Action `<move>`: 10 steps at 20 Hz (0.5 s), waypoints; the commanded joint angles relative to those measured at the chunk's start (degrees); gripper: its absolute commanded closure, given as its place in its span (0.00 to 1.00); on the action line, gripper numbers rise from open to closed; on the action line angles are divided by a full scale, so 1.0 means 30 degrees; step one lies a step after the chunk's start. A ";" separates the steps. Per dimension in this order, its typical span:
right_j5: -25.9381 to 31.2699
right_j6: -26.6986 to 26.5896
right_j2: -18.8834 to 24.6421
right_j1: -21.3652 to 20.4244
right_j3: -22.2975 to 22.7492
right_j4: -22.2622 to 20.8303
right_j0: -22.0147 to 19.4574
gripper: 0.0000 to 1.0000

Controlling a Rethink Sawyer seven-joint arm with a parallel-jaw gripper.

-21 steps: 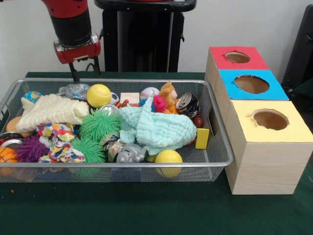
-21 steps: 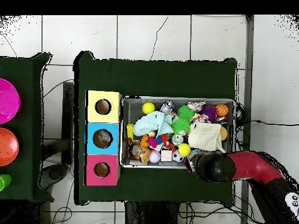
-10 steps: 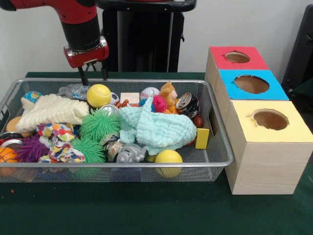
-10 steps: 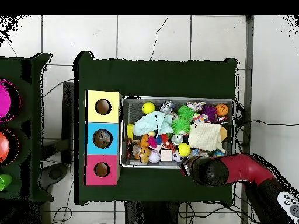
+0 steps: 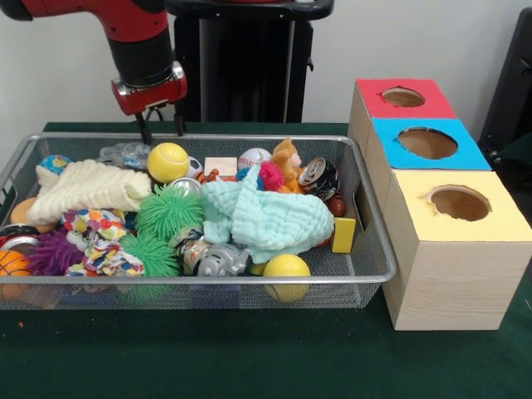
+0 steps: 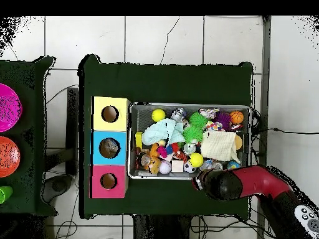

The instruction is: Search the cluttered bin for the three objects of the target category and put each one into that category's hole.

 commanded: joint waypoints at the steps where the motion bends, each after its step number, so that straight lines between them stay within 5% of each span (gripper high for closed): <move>1: -0.0794 -0.4146 0.0605 0.0926 -0.0444 -0.1448 -0.0433 0.00; 10: -0.0582 -0.4857 0.0771 0.1688 -0.1326 -0.1735 -0.0618 0.00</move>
